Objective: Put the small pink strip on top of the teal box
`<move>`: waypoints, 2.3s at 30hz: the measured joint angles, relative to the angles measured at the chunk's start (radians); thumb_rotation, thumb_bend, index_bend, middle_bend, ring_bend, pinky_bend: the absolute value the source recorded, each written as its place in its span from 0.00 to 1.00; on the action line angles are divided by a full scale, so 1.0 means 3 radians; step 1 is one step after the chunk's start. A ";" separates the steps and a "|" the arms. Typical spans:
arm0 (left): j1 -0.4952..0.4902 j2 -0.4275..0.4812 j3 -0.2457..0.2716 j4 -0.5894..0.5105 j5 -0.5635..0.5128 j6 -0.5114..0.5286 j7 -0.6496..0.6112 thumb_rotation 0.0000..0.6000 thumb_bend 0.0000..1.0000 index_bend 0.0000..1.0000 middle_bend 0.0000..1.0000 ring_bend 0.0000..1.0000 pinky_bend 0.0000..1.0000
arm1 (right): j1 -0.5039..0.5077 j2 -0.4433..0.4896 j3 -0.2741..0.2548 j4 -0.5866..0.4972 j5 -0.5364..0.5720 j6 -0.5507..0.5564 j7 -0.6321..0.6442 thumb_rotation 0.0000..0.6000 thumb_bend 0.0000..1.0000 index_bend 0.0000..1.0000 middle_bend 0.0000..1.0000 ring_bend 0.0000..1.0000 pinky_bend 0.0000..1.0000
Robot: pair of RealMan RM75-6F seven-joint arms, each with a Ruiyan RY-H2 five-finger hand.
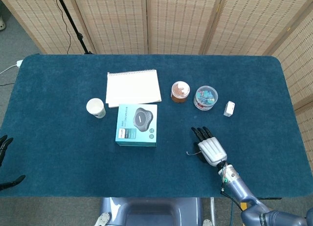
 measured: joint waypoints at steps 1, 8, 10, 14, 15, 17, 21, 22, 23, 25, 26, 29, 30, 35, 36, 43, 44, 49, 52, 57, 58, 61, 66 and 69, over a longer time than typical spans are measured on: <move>-0.0001 0.0001 0.0000 0.0000 -0.0002 -0.0002 -0.0001 1.00 0.05 0.00 0.00 0.00 0.00 | -0.0001 0.0007 0.0001 -0.0008 -0.0008 0.0015 0.0002 1.00 0.51 0.57 0.00 0.00 0.00; -0.0001 0.0000 0.0003 -0.0002 0.0004 -0.0003 0.0003 1.00 0.05 0.00 0.00 0.00 0.00 | -0.0012 0.0109 0.0026 -0.0138 -0.0071 0.0146 0.0001 1.00 0.52 0.57 0.00 0.00 0.00; 0.0001 0.0000 0.0005 0.0000 0.0006 -0.0001 0.0001 1.00 0.05 0.00 0.00 0.00 0.00 | -0.0015 0.0147 0.0041 -0.0186 -0.0093 0.0200 -0.0005 1.00 0.54 0.58 0.00 0.00 0.00; 0.0000 0.0001 0.0002 -0.0002 0.0000 -0.0002 -0.0008 1.00 0.05 0.00 0.00 0.00 0.00 | -0.0016 0.0197 0.0107 -0.0248 -0.0169 0.0365 -0.0010 1.00 0.58 0.58 0.00 0.00 0.00; 0.0000 0.0003 0.0002 -0.0002 0.0000 -0.0004 -0.0009 1.00 0.05 0.00 0.00 0.00 0.00 | -0.0014 0.0199 0.0125 -0.0249 -0.0199 0.0416 -0.0004 1.00 0.59 0.59 0.00 0.00 0.00; -0.0001 0.0004 0.0005 -0.0002 0.0004 -0.0005 -0.0011 1.00 0.05 0.00 0.00 0.00 0.00 | 0.0002 0.0202 0.0180 -0.0239 -0.0281 0.0536 0.0020 1.00 0.60 0.60 0.00 0.00 0.00; 0.0004 0.0007 0.0006 0.0002 0.0007 0.0002 -0.0024 1.00 0.05 0.00 0.00 0.00 0.00 | 0.0099 0.0226 0.0329 -0.0228 -0.0343 0.0604 0.0016 1.00 0.60 0.61 0.00 0.00 0.00; 0.0004 0.0007 0.0006 0.0003 0.0006 0.0003 -0.0026 1.00 0.05 0.00 0.00 0.00 0.00 | 0.0126 0.0236 0.0354 -0.0232 -0.0343 0.0595 0.0001 1.00 0.60 0.61 0.00 0.00 0.00; 0.0004 0.0007 0.0006 0.0003 0.0006 0.0003 -0.0028 1.00 0.05 0.00 0.00 0.00 0.00 | 0.0156 0.0249 0.0382 -0.0241 -0.0340 0.0576 -0.0023 1.00 0.60 0.61 0.00 0.00 0.00; 0.0003 0.0007 0.0006 0.0004 0.0007 0.0000 -0.0029 1.00 0.05 0.00 0.00 0.00 0.00 | 0.0200 0.0265 0.0421 -0.0263 -0.0328 0.0543 -0.0059 1.00 0.60 0.61 0.00 0.00 0.00; 0.0002 0.0007 0.0007 0.0003 0.0007 -0.0002 -0.0028 1.00 0.05 0.00 0.00 0.00 0.00 | 0.0228 0.0273 0.0447 -0.0279 -0.0322 0.0526 -0.0082 1.00 0.60 0.61 0.00 0.00 0.00; -0.0004 0.0005 0.0009 0.0002 0.0011 -0.0012 -0.0018 1.00 0.05 0.00 0.00 0.00 0.00 | 0.0320 0.0267 0.0505 -0.0299 -0.0330 0.0488 -0.0137 1.00 0.60 0.61 0.00 0.00 0.00; -0.0005 0.0005 0.0009 0.0001 0.0011 -0.0015 -0.0015 1.00 0.05 0.00 0.00 0.00 0.00 | 0.0359 0.0255 0.0524 -0.0297 -0.0339 0.0473 -0.0151 1.00 0.60 0.62 0.00 0.00 0.00; -0.0007 0.0009 0.0005 0.0000 -0.0002 -0.0020 -0.0025 1.00 0.05 0.00 0.00 0.00 0.00 | 0.0527 0.0111 0.0589 -0.0185 -0.0448 0.0463 -0.0162 1.00 0.60 0.63 0.00 0.00 0.00; -0.0009 0.0011 0.0004 0.0000 -0.0004 -0.0022 -0.0033 1.00 0.05 0.00 0.00 0.00 0.00 | 0.0556 0.0073 0.0595 -0.0153 -0.0473 0.0472 -0.0152 1.00 0.60 0.63 0.00 0.00 0.00; -0.0018 0.0013 0.0017 0.0002 0.0020 -0.0040 -0.0023 1.00 0.05 0.00 0.00 0.00 0.00 | 0.0802 -0.0193 0.0610 0.0211 -0.0654 0.0498 -0.0022 1.00 0.60 0.63 0.00 0.00 0.00; -0.0018 0.0012 0.0018 0.0002 0.0021 -0.0040 -0.0022 1.00 0.05 0.00 0.00 0.00 0.00 | 0.0832 -0.0218 0.0608 0.0257 -0.0671 0.0490 -0.0001 1.00 0.60 0.63 0.00 0.00 0.00; -0.0026 0.0010 0.0013 0.0002 0.0007 -0.0057 -0.0015 1.00 0.05 0.00 0.00 0.00 0.00 | 0.0941 -0.0320 0.0574 0.0447 -0.0791 0.0509 0.0173 1.00 0.60 0.64 0.00 0.00 0.00; -0.0034 0.0009 0.0013 -0.0001 0.0005 -0.0069 -0.0001 1.00 0.05 0.00 0.00 0.00 0.00 | 0.1023 -0.0413 0.0528 0.0707 -0.0926 0.0600 0.0410 1.00 0.60 0.64 0.00 0.00 0.00; -0.0047 0.0008 0.0013 -0.0009 -0.0007 -0.0095 0.0023 1.00 0.05 0.00 0.00 0.00 0.00 | 0.1165 -0.0648 0.0415 0.1326 -0.1178 0.0853 0.0717 1.00 0.60 0.63 0.00 0.00 0.00; -0.0049 0.0007 0.0012 -0.0012 -0.0011 -0.0098 0.0028 1.00 0.05 0.00 0.00 0.00 0.00 | 0.1191 -0.0695 0.0393 0.1431 -0.1218 0.0897 0.0740 1.00 0.60 0.63 0.00 0.00 0.00; -0.0047 0.0005 0.0015 -0.0011 -0.0012 -0.0097 0.0032 1.00 0.05 0.00 0.00 0.00 0.00 | 0.1276 -0.0843 0.0333 0.1729 -0.1315 0.1006 0.0755 1.00 0.60 0.63 0.00 0.00 0.00; -0.0044 0.0005 0.0013 -0.0005 -0.0014 -0.0088 0.0016 1.00 0.05 0.00 0.00 0.00 0.00 | 0.1376 -0.1015 0.0269 0.1992 -0.1384 0.1145 0.0638 1.00 0.60 0.63 0.00 0.00 0.00; -0.0047 0.0006 0.0016 -0.0004 -0.0008 -0.0094 0.0017 1.00 0.05 0.00 0.00 0.00 0.00 | 0.1404 -0.1064 0.0245 0.2054 -0.1388 0.1168 0.0571 1.00 0.60 0.63 0.00 0.00 0.00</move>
